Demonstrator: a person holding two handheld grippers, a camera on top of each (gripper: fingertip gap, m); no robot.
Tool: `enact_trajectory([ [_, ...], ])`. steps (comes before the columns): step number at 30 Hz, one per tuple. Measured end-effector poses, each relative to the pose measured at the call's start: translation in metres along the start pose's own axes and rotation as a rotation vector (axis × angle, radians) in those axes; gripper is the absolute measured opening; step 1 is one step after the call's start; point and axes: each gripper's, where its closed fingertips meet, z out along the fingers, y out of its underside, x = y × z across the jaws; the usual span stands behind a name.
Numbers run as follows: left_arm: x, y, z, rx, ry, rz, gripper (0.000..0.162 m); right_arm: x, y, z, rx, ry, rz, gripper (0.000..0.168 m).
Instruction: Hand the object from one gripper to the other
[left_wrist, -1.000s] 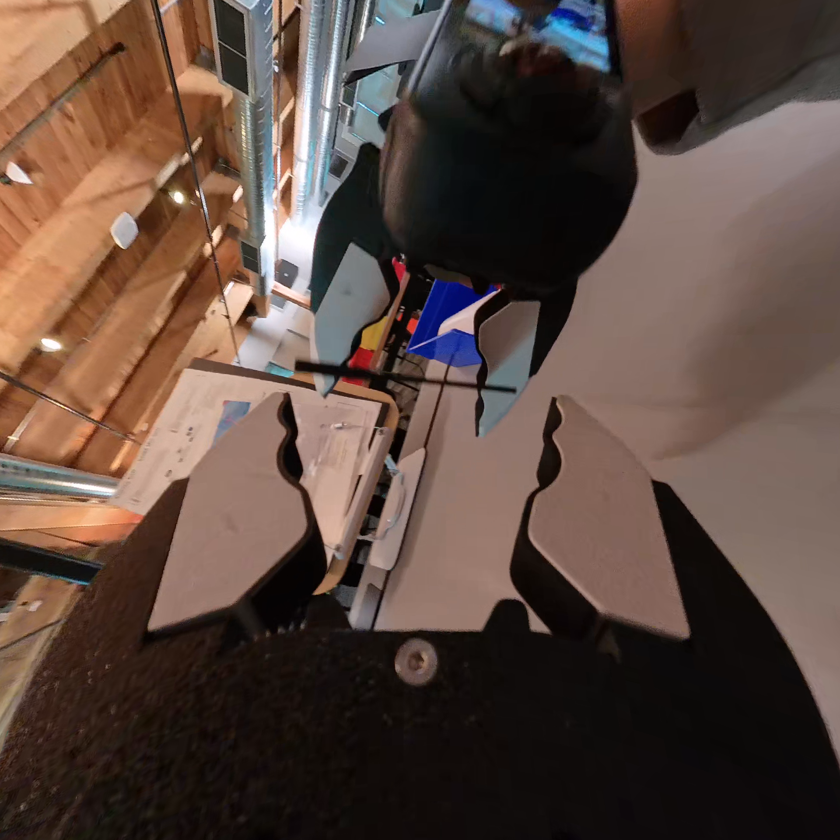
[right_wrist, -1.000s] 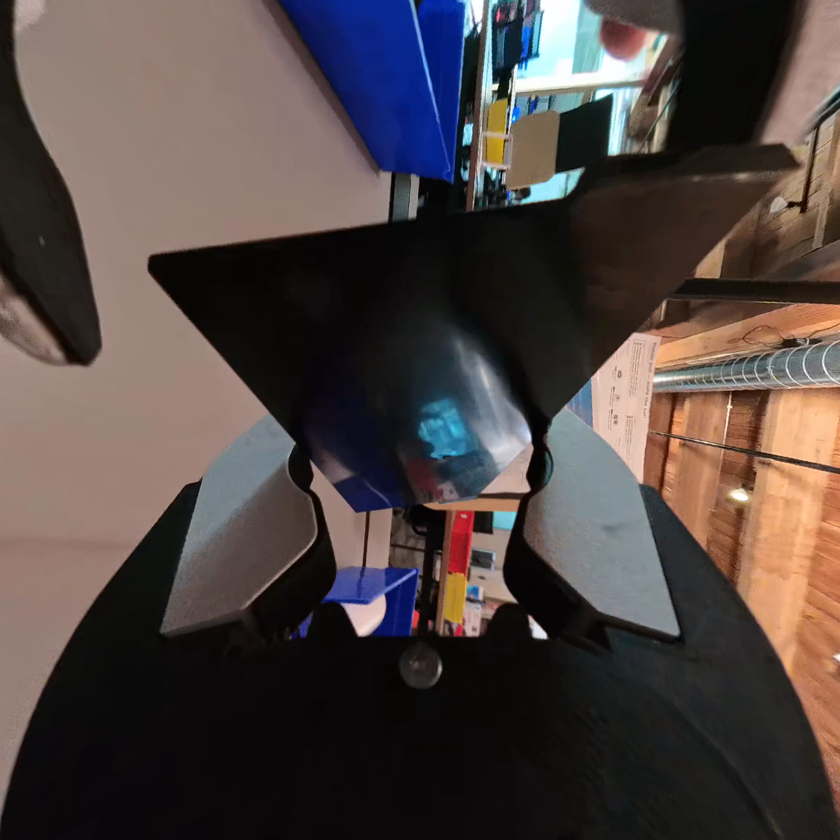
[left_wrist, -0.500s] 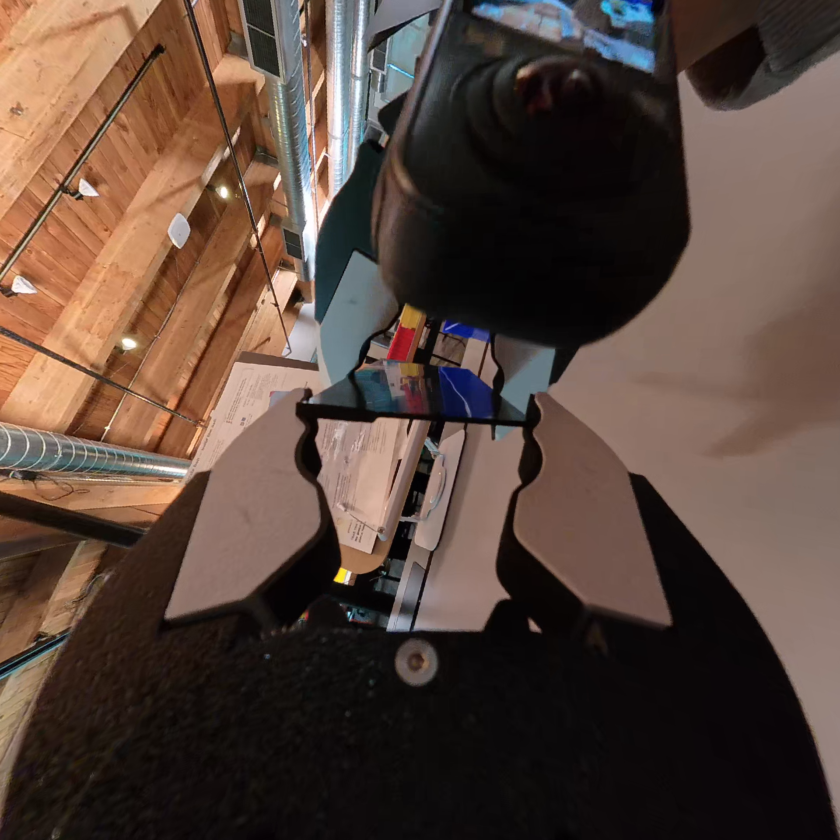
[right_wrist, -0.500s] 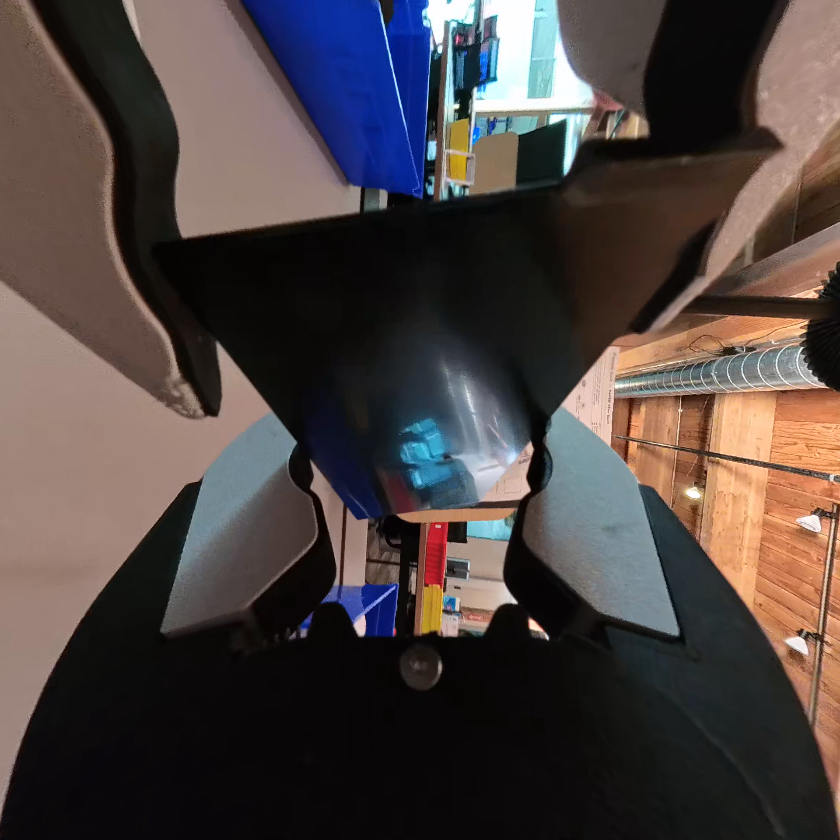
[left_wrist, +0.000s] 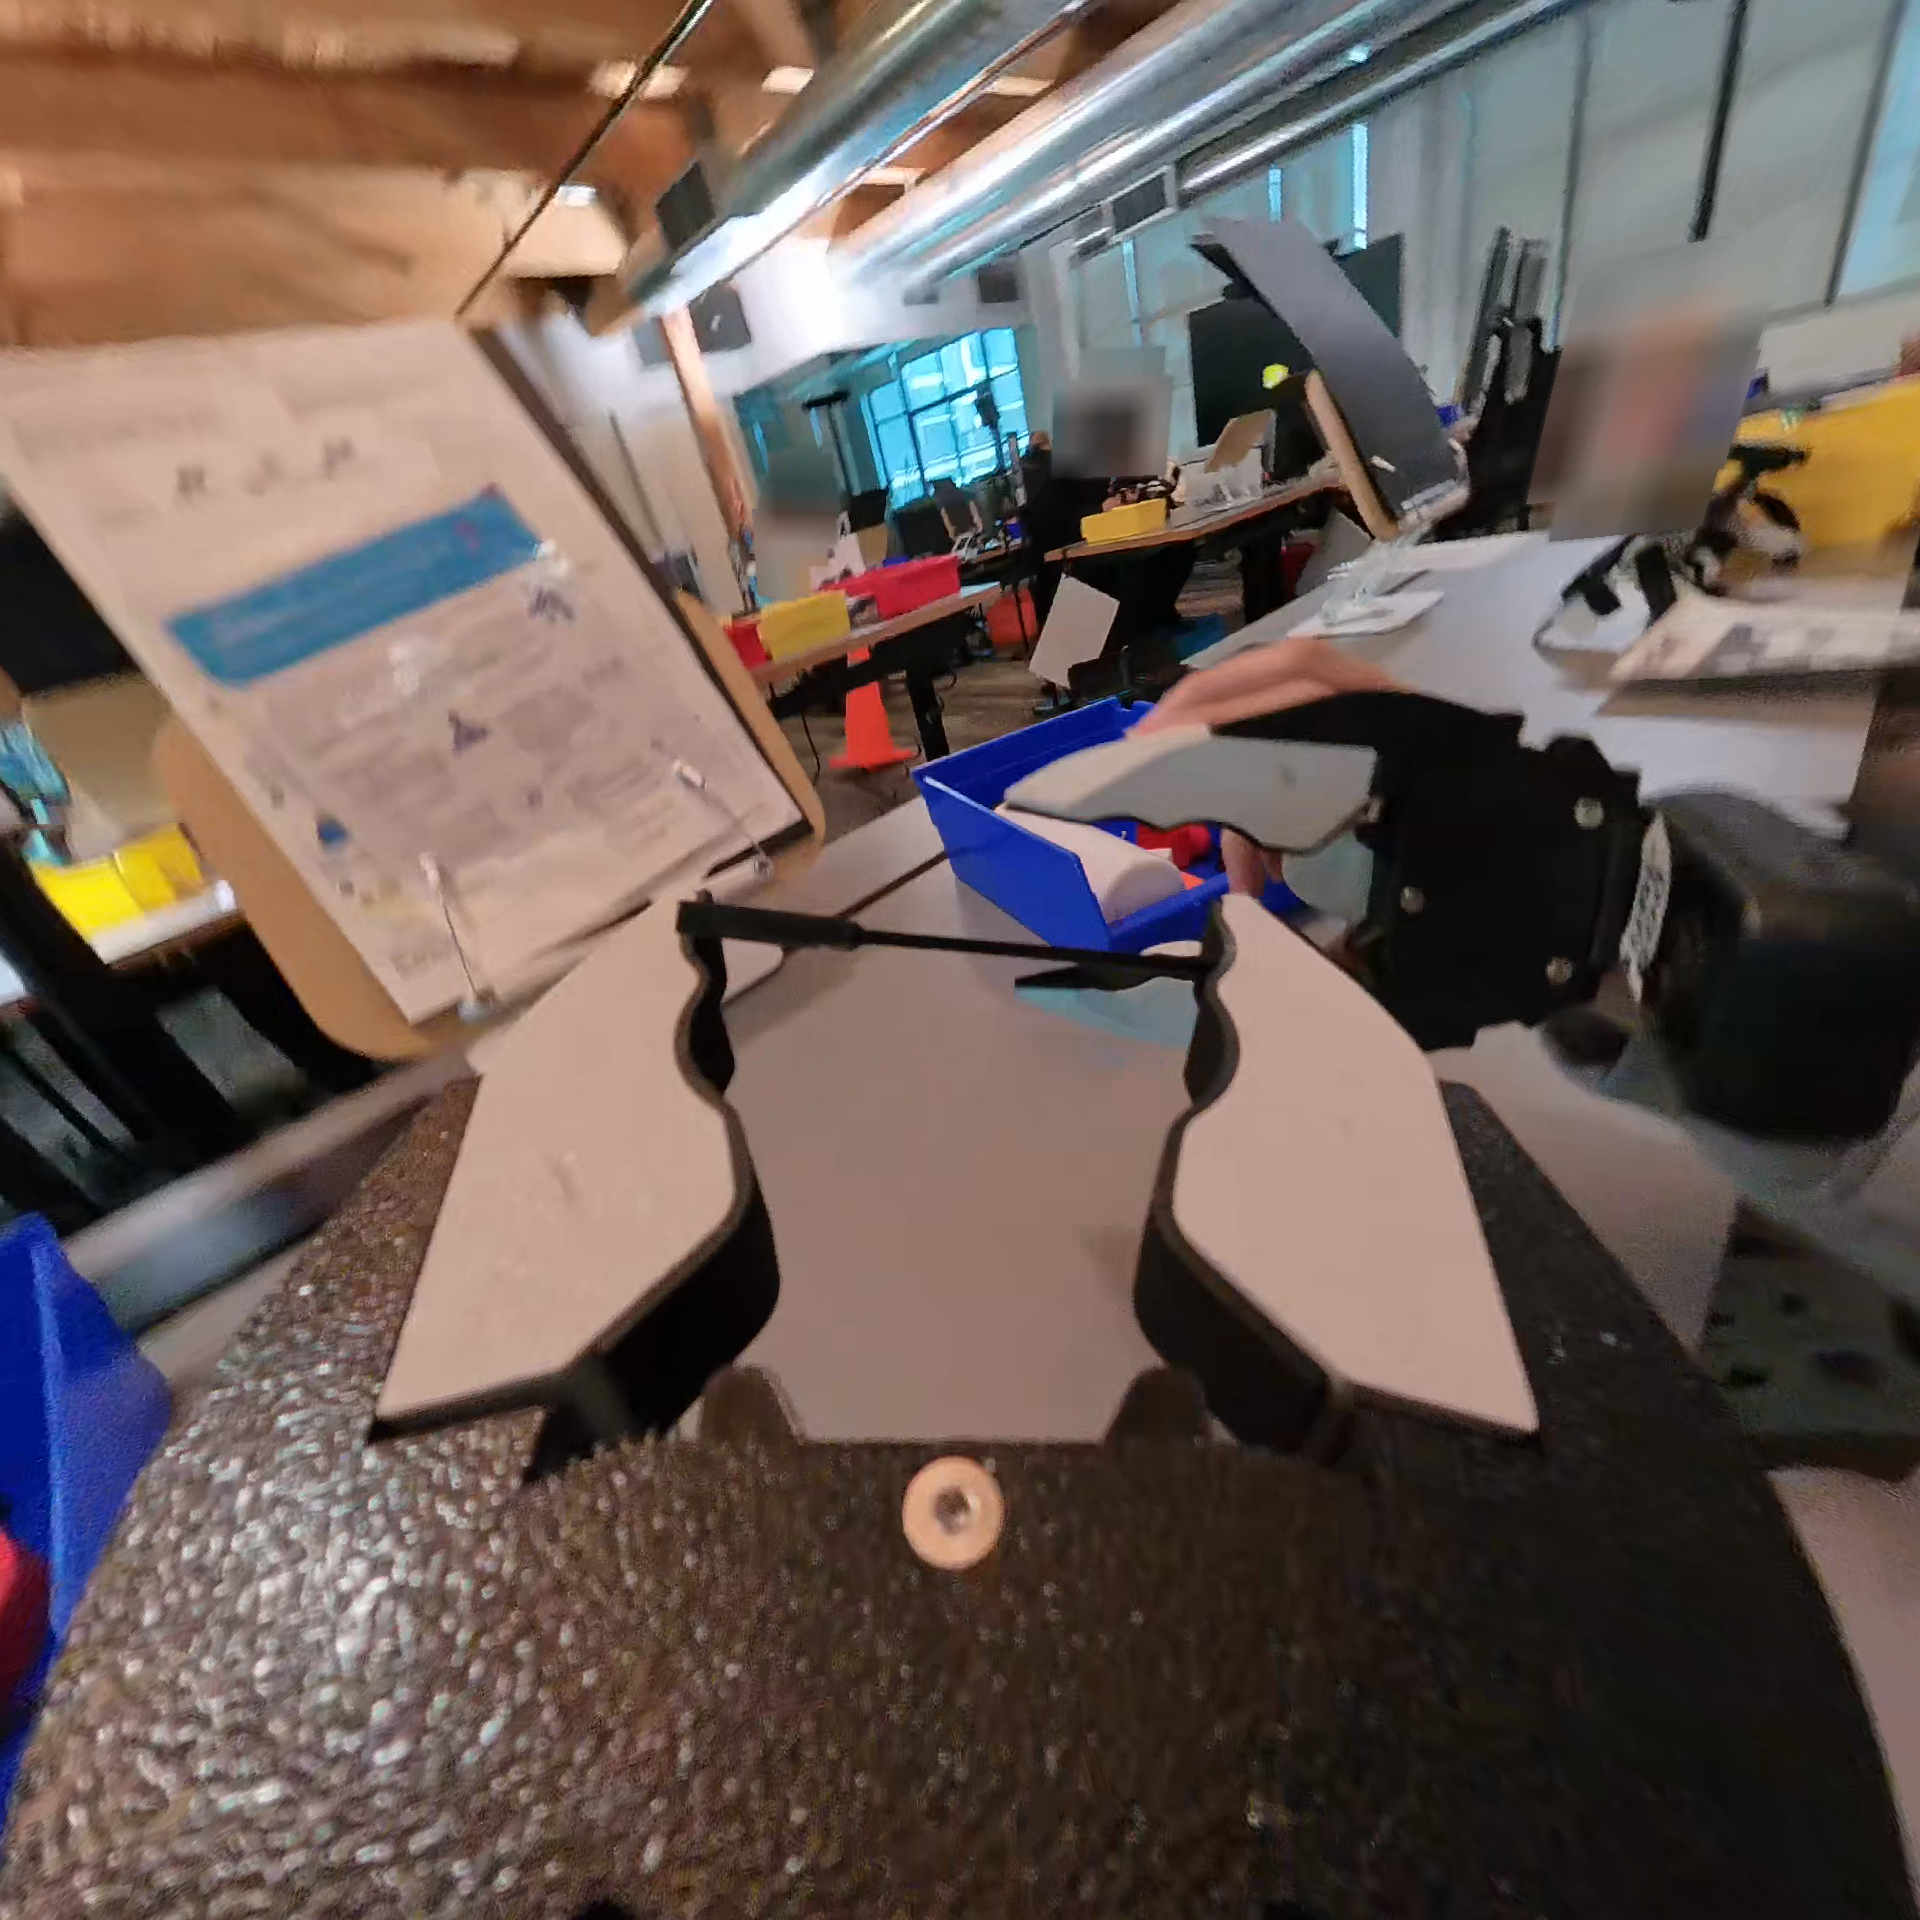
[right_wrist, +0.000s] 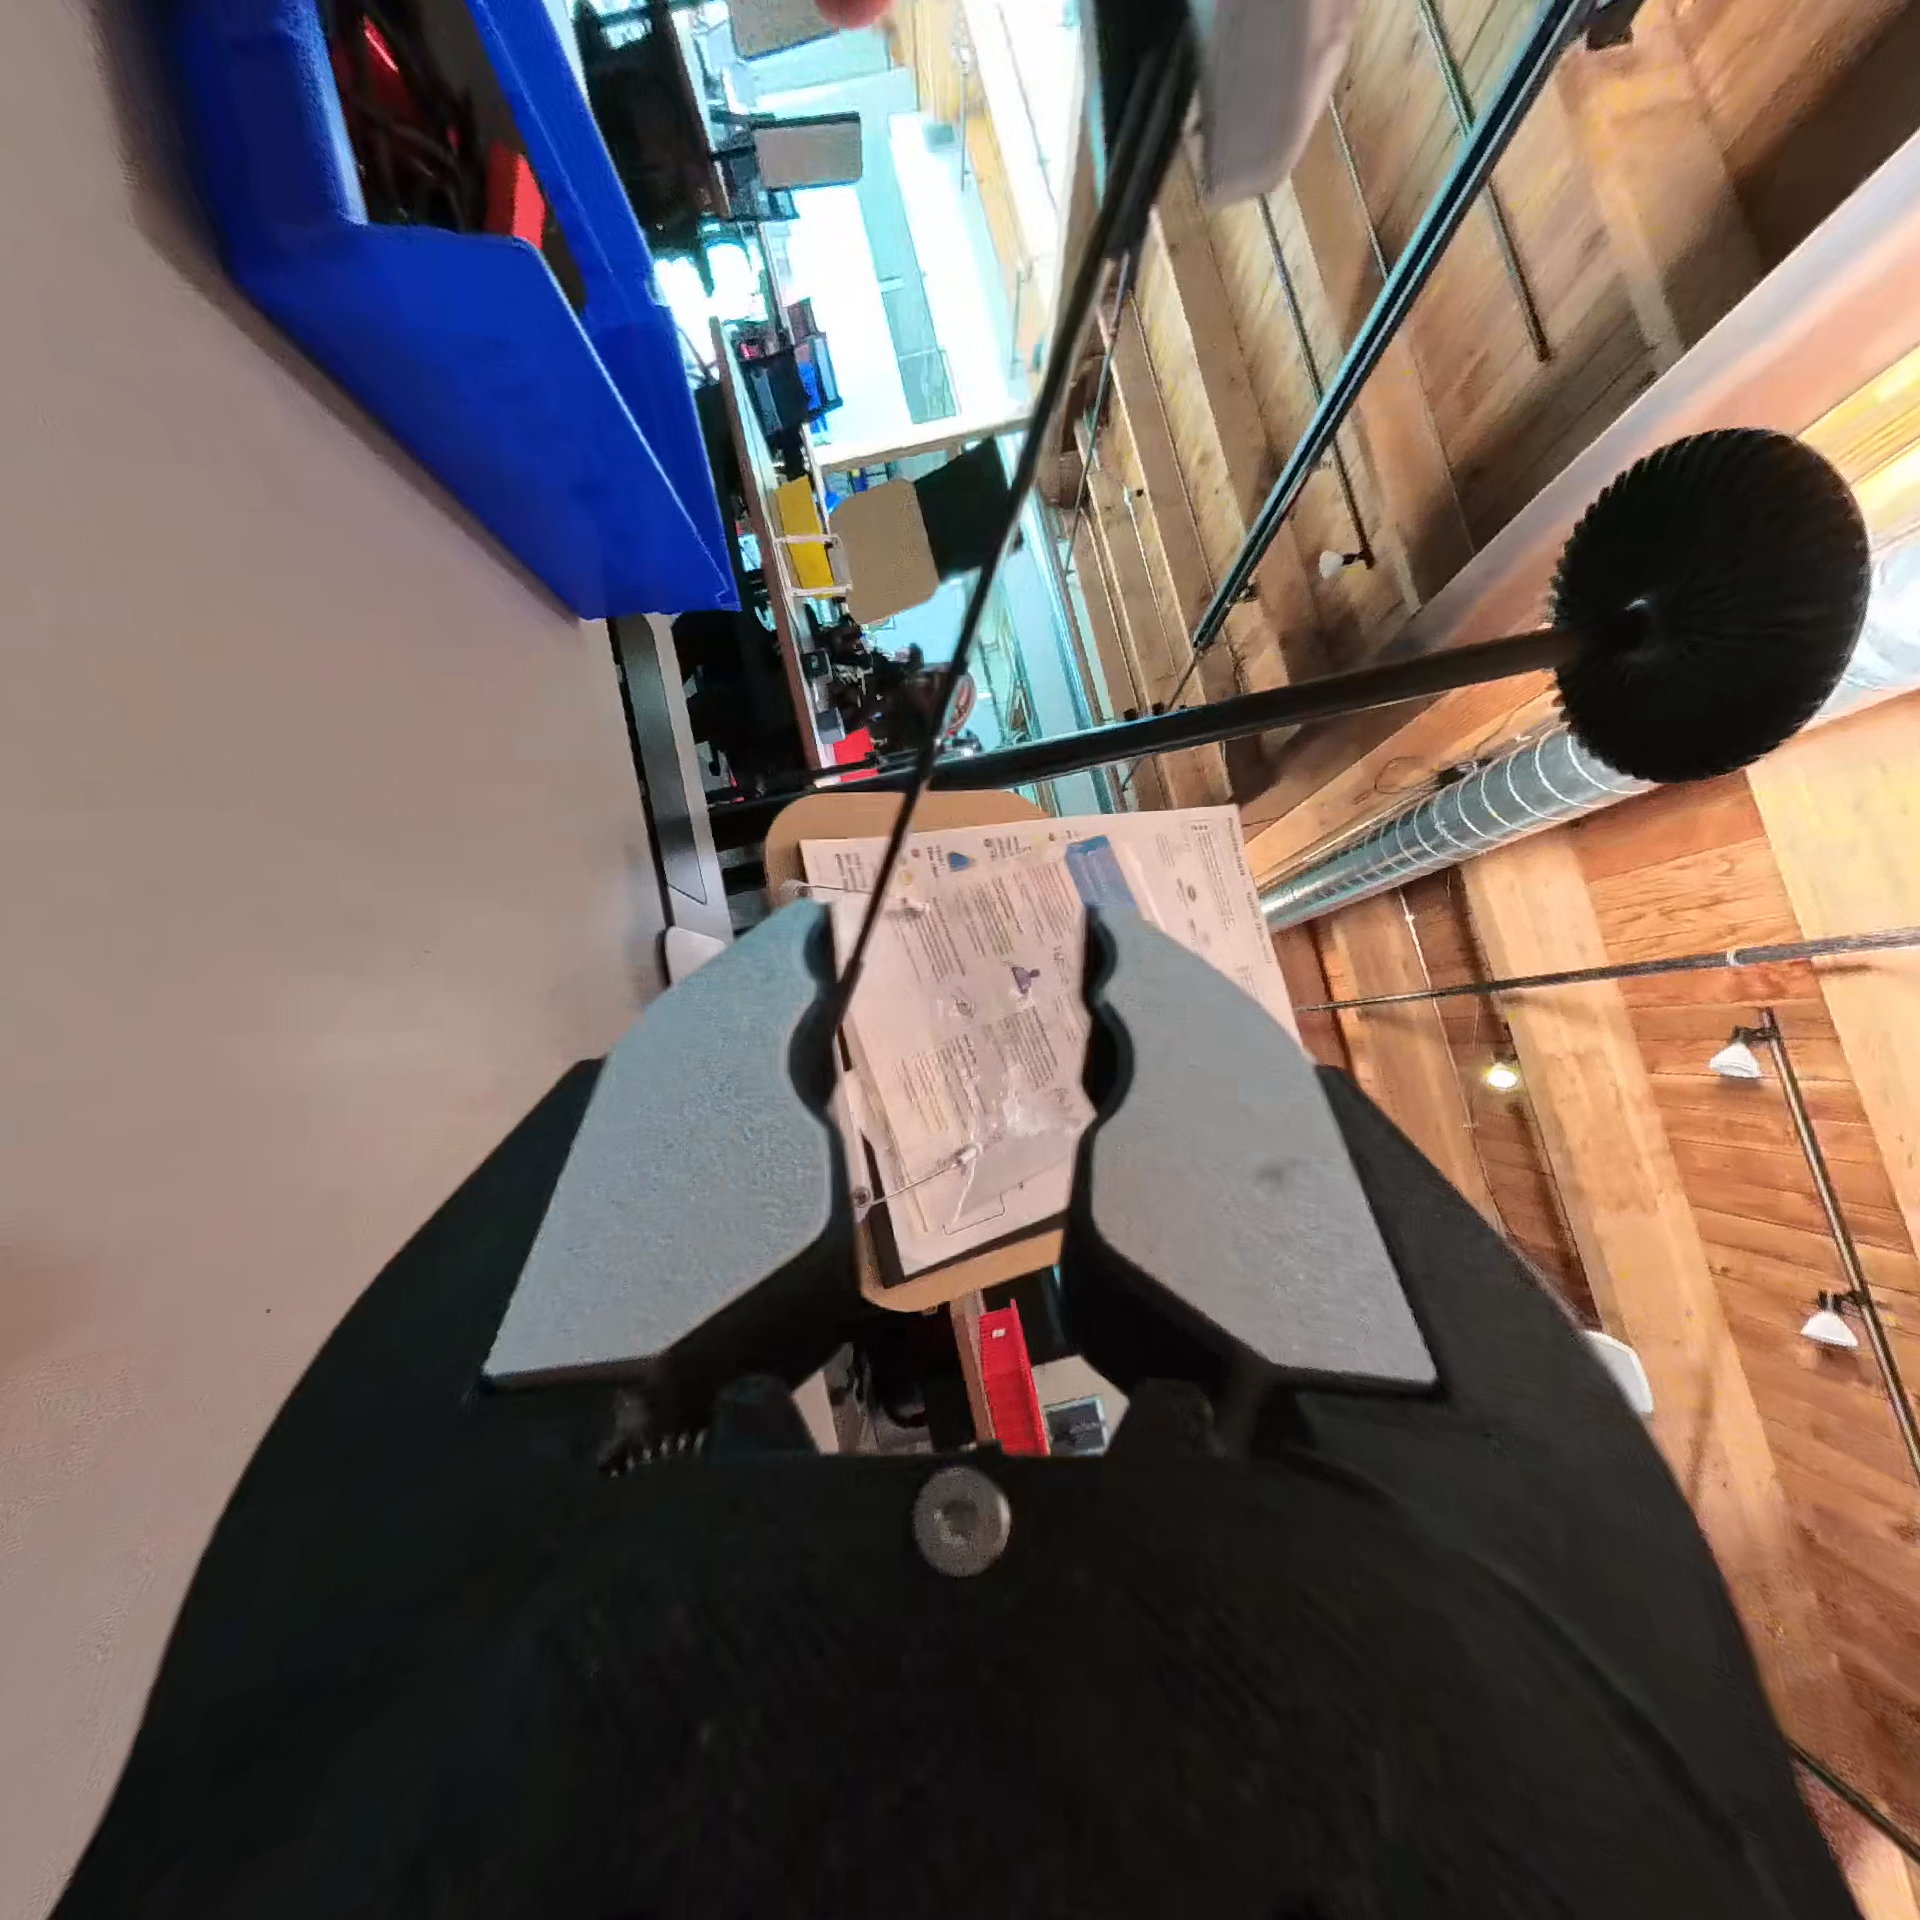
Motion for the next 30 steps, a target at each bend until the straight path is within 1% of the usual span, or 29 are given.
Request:
enact_trajectory([
  [1, -0.005, -0.001, -0.002, -0.003, -0.007, -0.068, 0.086, -0.001, 0.000, 0.001, 0.001, 0.006, 0.004, 0.036],
  [2, -0.008, -0.002, -0.004, 0.003, -0.001, -0.135, 0.086, -0.002, 0.002, 0.002, -0.004, 0.009, 0.011, 0.031],
  [4, -0.013, -0.004, -0.009, 0.011, 0.027, -0.263, 0.086, -0.007, 0.005, 0.004, -0.014, -0.008, 0.034, 0.029],
  [5, -0.014, -0.006, -0.010, 0.019, 0.044, -0.314, 0.086, -0.010, 0.005, 0.005, -0.014, -0.025, 0.048, 0.023],
  [6, -0.015, -0.006, -0.011, 0.022, 0.057, -0.352, 0.086, -0.014, 0.004, 0.006, -0.009, -0.041, 0.063, 0.010],
  [8, -0.018, -0.004, -0.011, 0.015, 0.059, -0.369, 0.086, -0.024, 0.002, 0.008, -0.003, -0.111, 0.141, 0.004],
  [10, -0.018, -0.005, -0.012, 0.027, 0.063, -0.342, 0.086, -0.026, 0.000, 0.009, 0.019, -0.153, 0.299, 0.001],
  [12, -0.016, -0.010, -0.014, 0.052, 0.091, -0.298, 0.087, -0.023, -0.003, 0.006, 0.080, -0.210, 0.485, 0.002],
  [13, -0.014, -0.013, -0.015, 0.069, 0.119, -0.268, 0.084, -0.024, -0.007, 0.003, 0.115, -0.277, 0.593, 0.002],
  [15, -0.011, -0.020, -0.020, 0.124, 0.166, -0.201, 0.094, -0.026, -0.015, -0.005, 0.192, -0.438, 0.821, 0.001],
  [16, -0.008, -0.022, -0.023, 0.144, 0.207, -0.172, 0.094, -0.027, -0.022, -0.010, 0.245, -0.525, 0.932, 0.001],
  [18, 0.003, -0.023, -0.028, 0.171, 0.317, -0.140, 0.093, -0.028, -0.042, -0.026, 0.376, -0.733, 1.133, 0.001],
  [20, 0.015, -0.021, -0.034, 0.178, 0.426, -0.122, 0.090, -0.031, -0.061, -0.045, 0.506, -0.947, 1.260, 0.002],
  [23, 0.030, -0.020, -0.044, 0.247, 0.561, -0.060, 0.092, -0.033, -0.089, -0.078, 0.686, -1.258, 1.343, 0.001],
  [25, 0.044, -0.020, -0.053, 0.276, 0.699, -0.117, 0.095, -0.033, -0.103, -0.092, 0.762, -1.400, 1.379, 0.002],
  [27, 0.059, -0.021, -0.064, 0.310, 0.847, -0.178, 0.100, -0.040, -0.113, -0.102, 0.777, -1.529, 1.385, 0.002],
  [28, 0.063, -0.021, -0.066, 0.331, 0.879, -0.181, 0.100, -0.047, -0.117, -0.103, 0.756, -1.576, 1.383, 0.002],
  [30, 0.068, -0.016, -0.065, 0.352, 0.895, -0.159, 0.100, -0.059, -0.125, -0.106, 0.714, -1.660, 1.374, 0.002],
])
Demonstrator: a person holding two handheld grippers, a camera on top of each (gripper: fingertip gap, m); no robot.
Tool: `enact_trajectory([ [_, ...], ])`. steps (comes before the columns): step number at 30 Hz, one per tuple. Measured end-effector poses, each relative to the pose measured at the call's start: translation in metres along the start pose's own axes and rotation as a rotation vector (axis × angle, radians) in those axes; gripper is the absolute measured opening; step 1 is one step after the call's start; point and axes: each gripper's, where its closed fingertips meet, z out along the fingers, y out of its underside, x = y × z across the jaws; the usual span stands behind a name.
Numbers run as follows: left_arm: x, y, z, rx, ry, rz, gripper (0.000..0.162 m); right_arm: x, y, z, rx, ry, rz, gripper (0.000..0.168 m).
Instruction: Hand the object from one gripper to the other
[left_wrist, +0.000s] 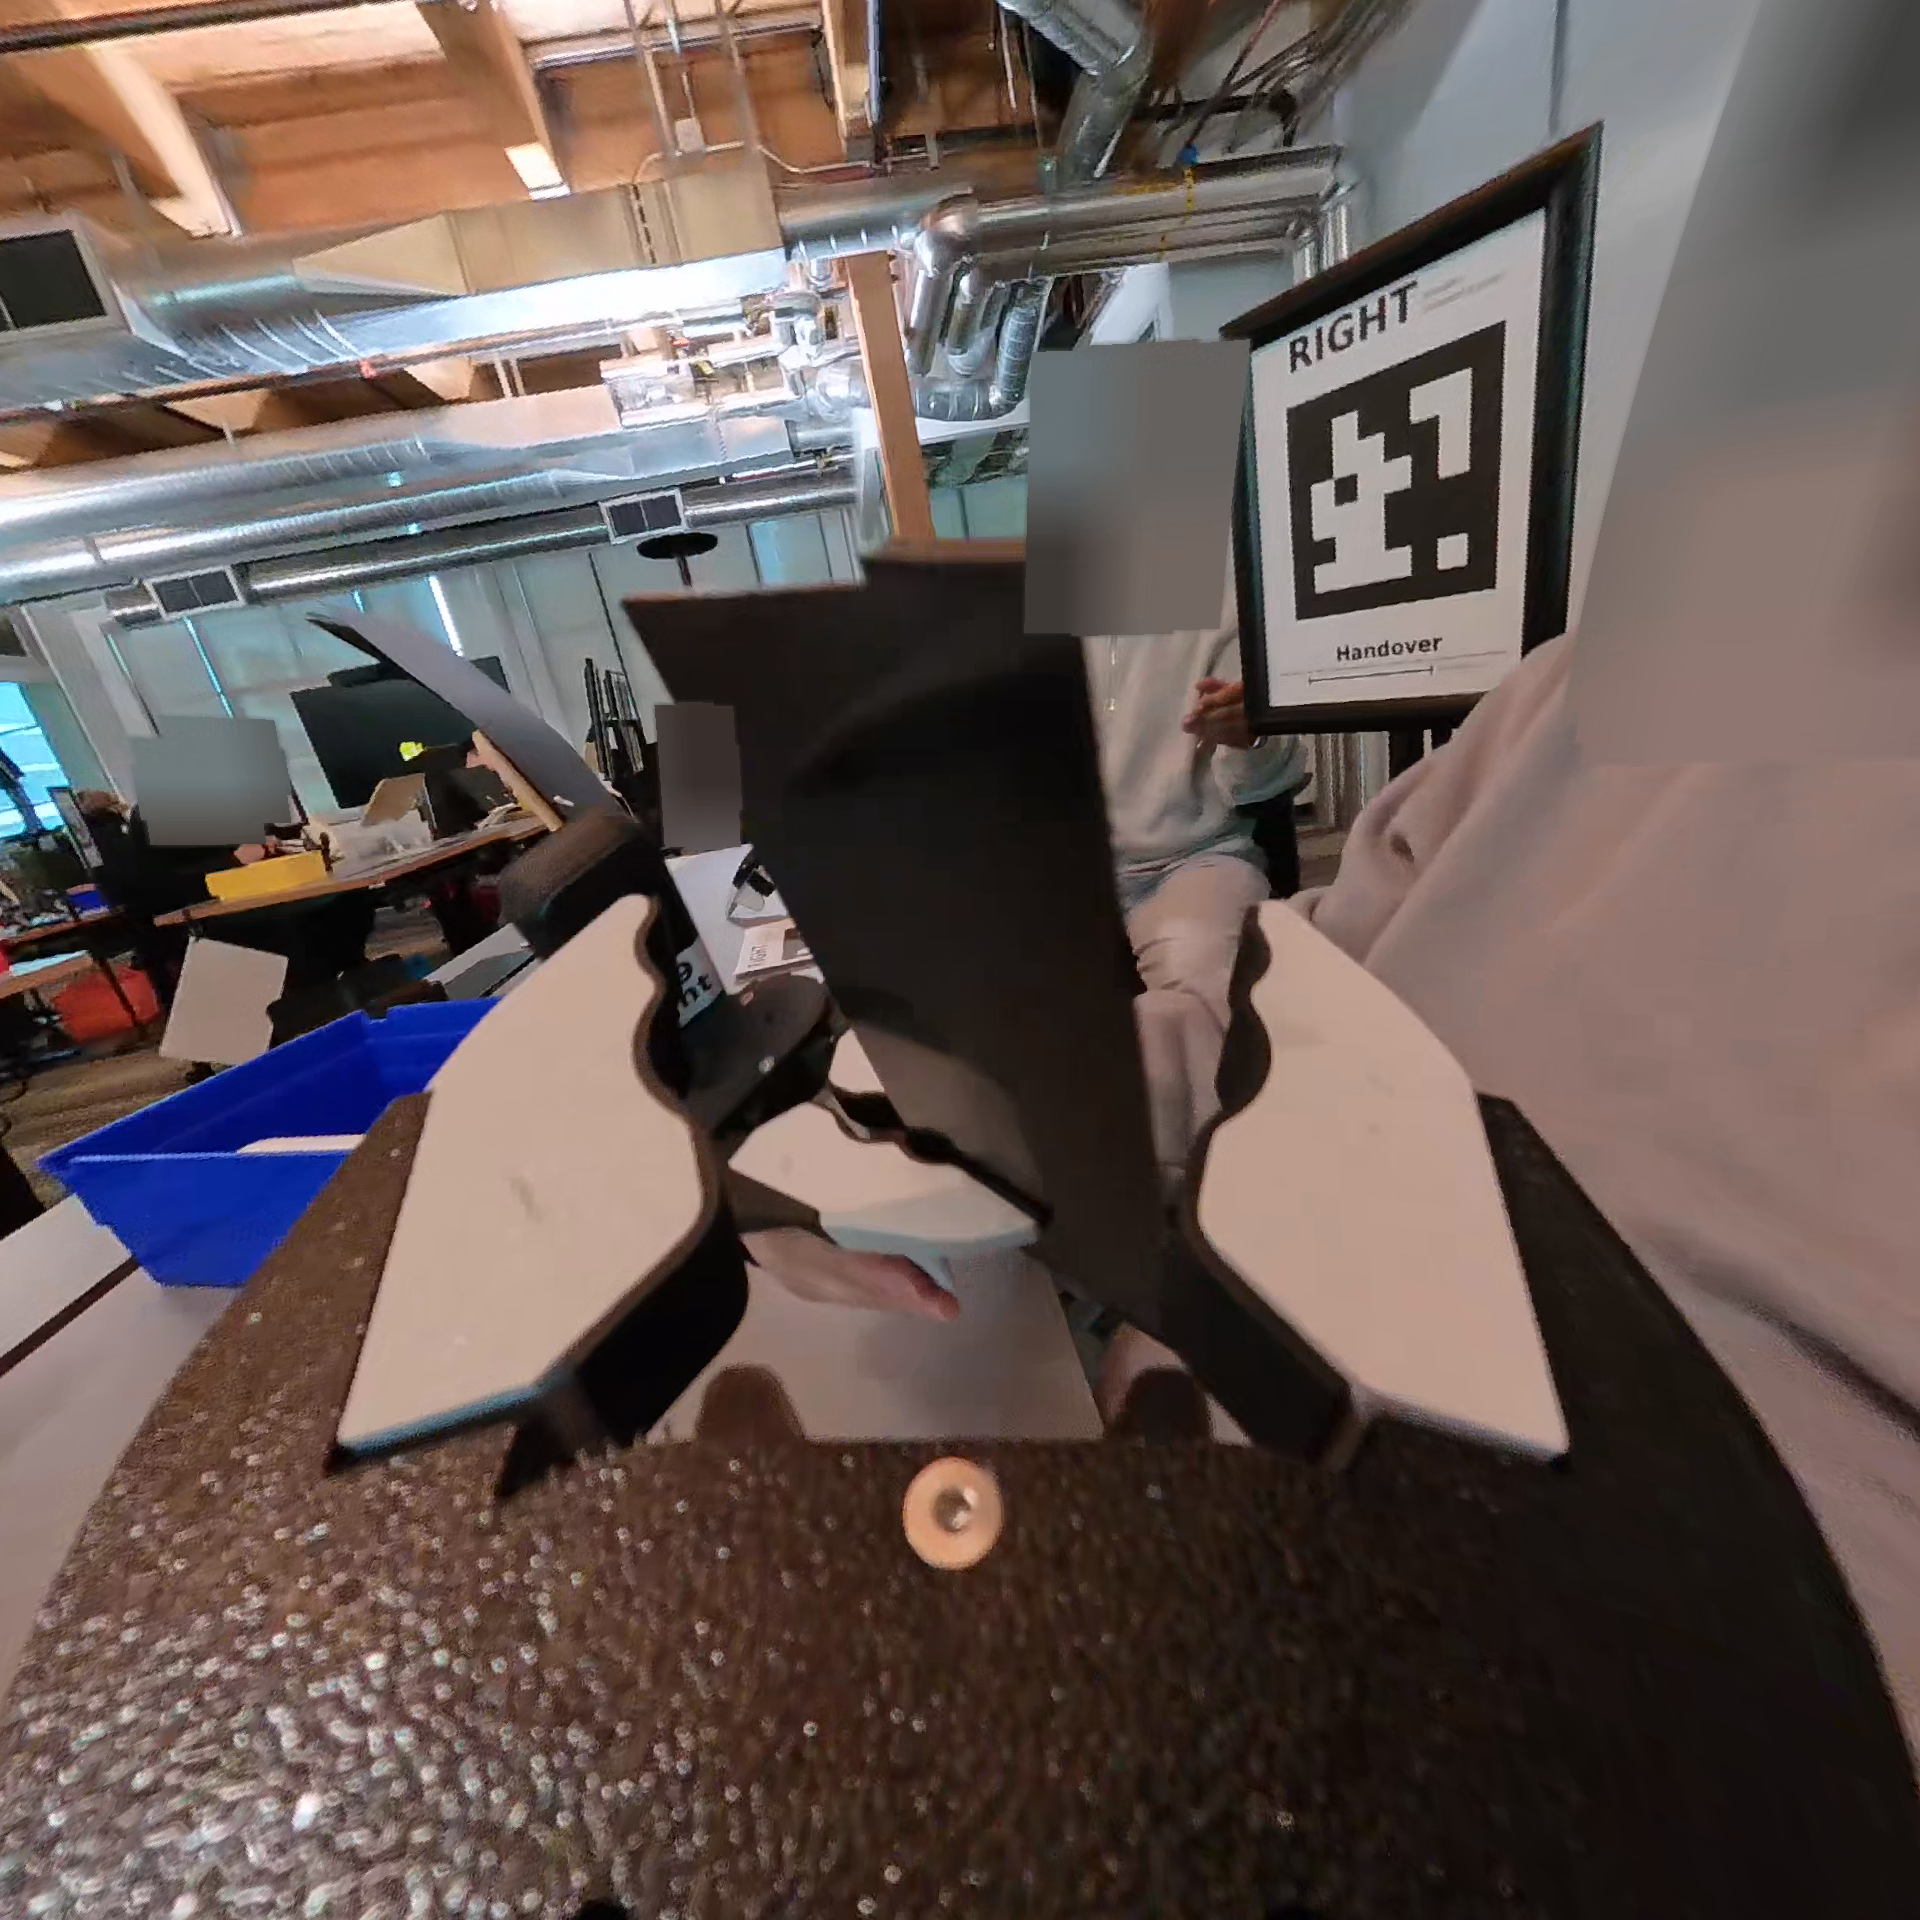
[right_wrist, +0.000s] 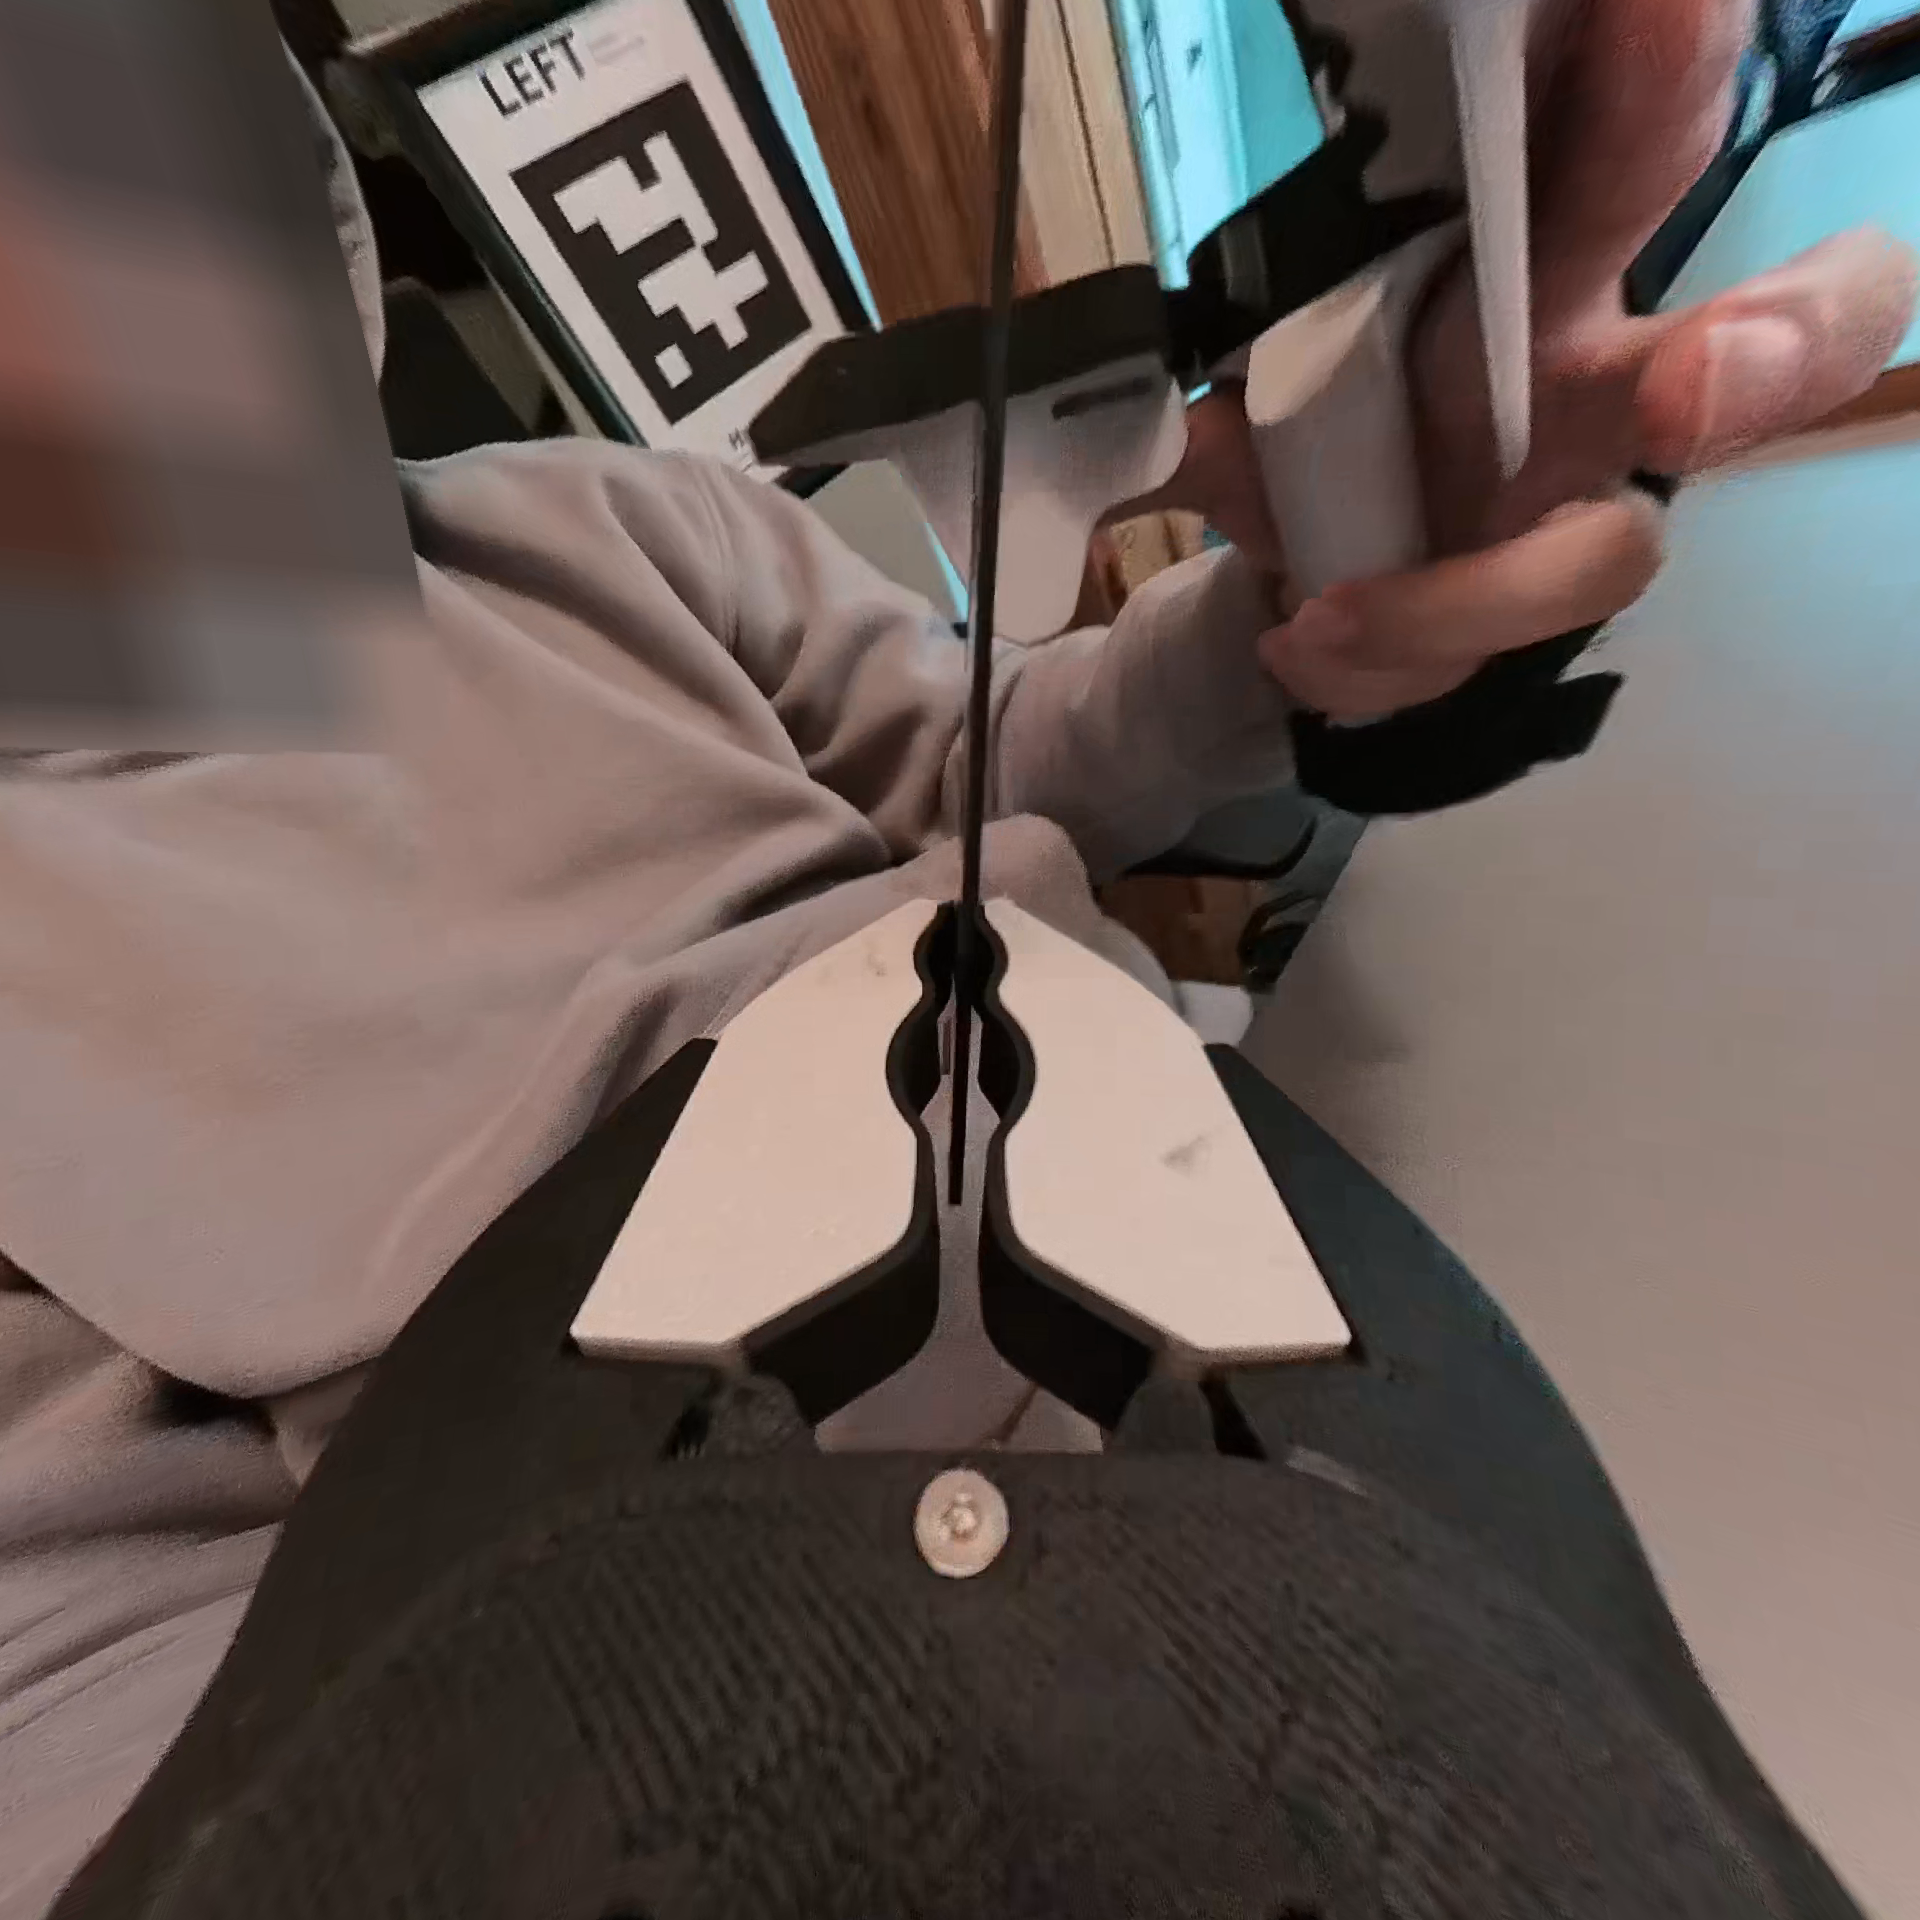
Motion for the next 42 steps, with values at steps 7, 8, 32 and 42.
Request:
enact_trajectory([
  [7, 0.014, 0.008, -0.003, 0.066, 0.156, -0.053, 0.087, 0.024, 0.011, 0.005, -0.026, 0.087, 0.066, 0.006],
  [8, 0.006, 0.009, -0.003, 0.057, 0.114, -0.057, 0.086, 0.037, 0.009, 0.000, -0.019, 0.190, 0.046, 0.015],
  [32, -0.069, 0.037, -0.005, -0.364, -0.523, 0.208, 0.096, 0.104, -0.012, -0.054, -0.249, 0.979, -0.456, 0.089],
  [42, -0.087, 0.055, -0.025, -0.461, -0.603, 0.210, 0.091, 0.031, -0.030, -0.267, -0.037, 1.732, -0.010, 0.089],
])
